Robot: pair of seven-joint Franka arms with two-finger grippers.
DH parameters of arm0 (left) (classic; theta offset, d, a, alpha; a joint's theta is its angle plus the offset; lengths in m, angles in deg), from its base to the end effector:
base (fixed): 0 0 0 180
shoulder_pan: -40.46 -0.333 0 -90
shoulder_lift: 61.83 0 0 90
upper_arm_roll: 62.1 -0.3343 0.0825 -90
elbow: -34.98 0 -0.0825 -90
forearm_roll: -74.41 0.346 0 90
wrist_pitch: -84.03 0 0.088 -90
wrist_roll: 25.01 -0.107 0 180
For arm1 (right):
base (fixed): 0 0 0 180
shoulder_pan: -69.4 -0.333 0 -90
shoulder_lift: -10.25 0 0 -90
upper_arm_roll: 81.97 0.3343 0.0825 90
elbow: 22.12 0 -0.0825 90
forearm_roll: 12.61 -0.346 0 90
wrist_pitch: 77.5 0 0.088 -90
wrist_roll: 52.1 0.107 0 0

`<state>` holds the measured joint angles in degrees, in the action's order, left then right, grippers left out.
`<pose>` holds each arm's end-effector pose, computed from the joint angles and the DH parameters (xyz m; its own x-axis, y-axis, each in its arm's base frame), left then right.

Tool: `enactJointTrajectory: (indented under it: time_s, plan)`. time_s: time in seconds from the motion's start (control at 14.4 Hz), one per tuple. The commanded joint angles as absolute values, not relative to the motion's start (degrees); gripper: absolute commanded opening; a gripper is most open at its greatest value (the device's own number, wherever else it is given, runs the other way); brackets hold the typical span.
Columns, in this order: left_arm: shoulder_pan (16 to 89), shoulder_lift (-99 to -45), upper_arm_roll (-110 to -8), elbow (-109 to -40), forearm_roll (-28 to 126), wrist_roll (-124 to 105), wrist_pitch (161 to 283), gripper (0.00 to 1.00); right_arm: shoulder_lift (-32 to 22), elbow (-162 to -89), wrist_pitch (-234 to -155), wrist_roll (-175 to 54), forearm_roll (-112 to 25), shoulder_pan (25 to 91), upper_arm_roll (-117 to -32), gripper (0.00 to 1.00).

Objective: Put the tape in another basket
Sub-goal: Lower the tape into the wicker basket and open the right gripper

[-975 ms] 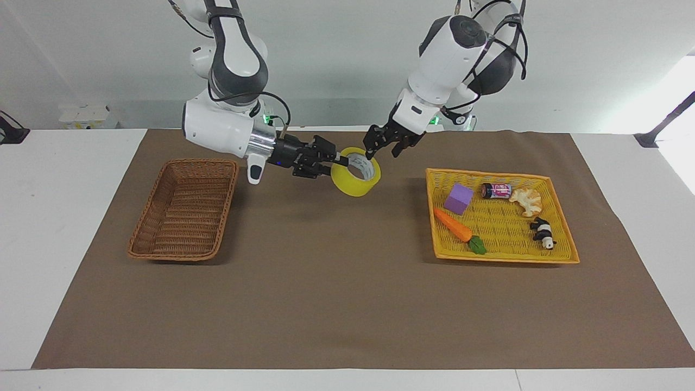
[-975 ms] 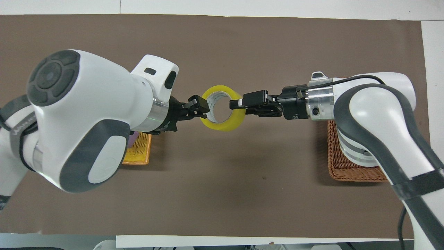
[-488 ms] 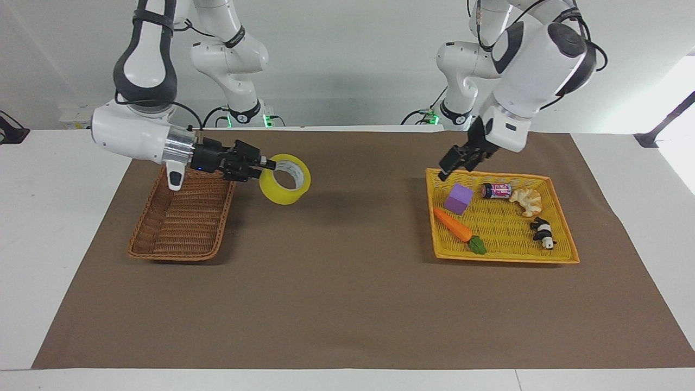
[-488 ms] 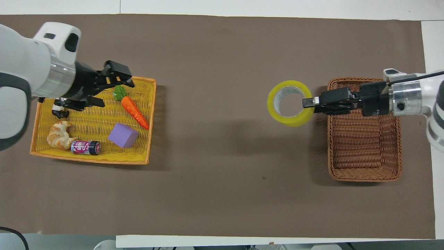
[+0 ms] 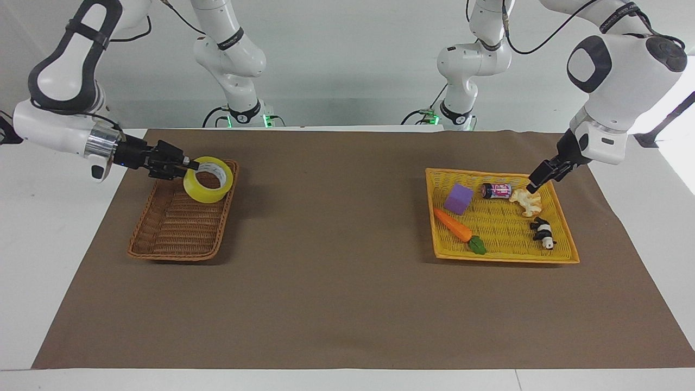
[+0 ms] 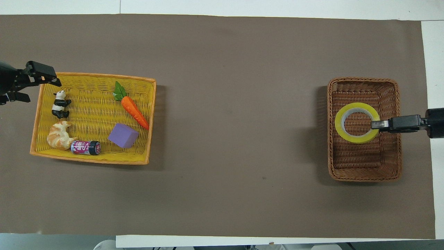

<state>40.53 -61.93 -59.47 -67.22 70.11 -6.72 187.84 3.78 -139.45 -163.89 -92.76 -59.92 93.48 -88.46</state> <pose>0.5287 -0.0311 0.5696 0.9585 0.2851 0.0014 0.2841 -0.9556 0.0777 0.4543 -0.1707 0.4228 0.9978 -0.0356 -0.0555 -0.0660 -0.5357 -0.8418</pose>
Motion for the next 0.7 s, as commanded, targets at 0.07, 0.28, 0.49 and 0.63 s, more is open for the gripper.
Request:
enactJointTrajectory:
  time_s: [0.07, 0.28, 0.49, 0.63]
  plan:
    - [39.06, -60.95, -58.76, -68.03, 71.59, -13.65, 187.30, 1.00, -2.93, -134.70, -161.44, -100.16, -55.95, 97.52, -87.51, 0.00]
    - [37.04, -61.04, -58.76, -68.11, 71.51, -17.18, 187.21, 1.00, -3.46, -135.93, -162.40, -102.80, -54.63, 97.52, -87.51, 0.00]
    - [36.16, -61.04, -58.76, -68.03, 71.51, -17.01, 187.21, 1.00, -3.38, -136.63, -164.51, -103.60, -51.90, 97.43, -87.51, 0.00]
    - [36.42, -61.04, -58.76, -68.03, 71.51, -17.01, 187.21, 1.00, -3.11, -138.13, -166.18, -105.18, -51.20, 97.35, -87.51, 0.00]
